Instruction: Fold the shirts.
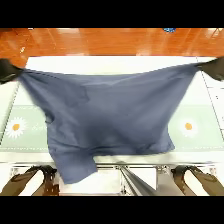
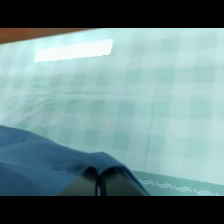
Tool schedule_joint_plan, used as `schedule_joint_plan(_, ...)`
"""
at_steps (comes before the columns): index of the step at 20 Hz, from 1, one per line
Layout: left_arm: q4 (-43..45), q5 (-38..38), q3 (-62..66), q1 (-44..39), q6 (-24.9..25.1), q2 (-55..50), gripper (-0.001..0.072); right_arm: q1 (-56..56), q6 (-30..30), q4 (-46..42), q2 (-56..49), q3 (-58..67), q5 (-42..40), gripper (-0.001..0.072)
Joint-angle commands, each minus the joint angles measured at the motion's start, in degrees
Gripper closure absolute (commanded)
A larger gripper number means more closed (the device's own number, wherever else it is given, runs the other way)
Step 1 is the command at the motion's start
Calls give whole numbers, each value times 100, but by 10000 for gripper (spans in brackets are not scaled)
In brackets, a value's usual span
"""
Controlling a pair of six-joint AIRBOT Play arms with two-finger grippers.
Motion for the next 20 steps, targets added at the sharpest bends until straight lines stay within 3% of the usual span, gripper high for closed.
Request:
schedule_joint_plan(1, -1078, 1130, -212, -2, 614, -1690, 684, 260, -385, 205, -1808, -146, -1425, 690)
schedule_joint_plan(3, -1386, 1493, 162, -2, 629, -2614, 684, 245, -358, 267, -2876, 337, -1644, 690)
schedule_joint_plan(6, -1606, 1379, 796, -66, 627, -3615, 684, 313, -254, 339, -4181, 1360, -1224, 690)
schedule_joint_plan(9, -1611, 1333, 1001, -122, 577, -4017, 684, 367, 59, 358, -4920, 2131, -944, 690)
schedule_joint_plan(13, -1547, 866, 1003, -2, 612, -4026, 684, 280, 109, 358, -5005, 2262, -588, 689)
schedule_joint_plan(15, -1484, 201, 1001, 125, 1093, -3995, 684, 129, 28, 358, -4931, 2262, 140, 689)
schedule_joint_plan(17, -1132, -525, 966, 299, 1121, -3993, 684, 17, -103, -7, -4802, 2238, 800, 689)
schedule_joint_plan(20, -1060, -1255, 737, 463, 1222, -3982, 684, -74, -59, -778, -4621, 1952, 1145, 689)
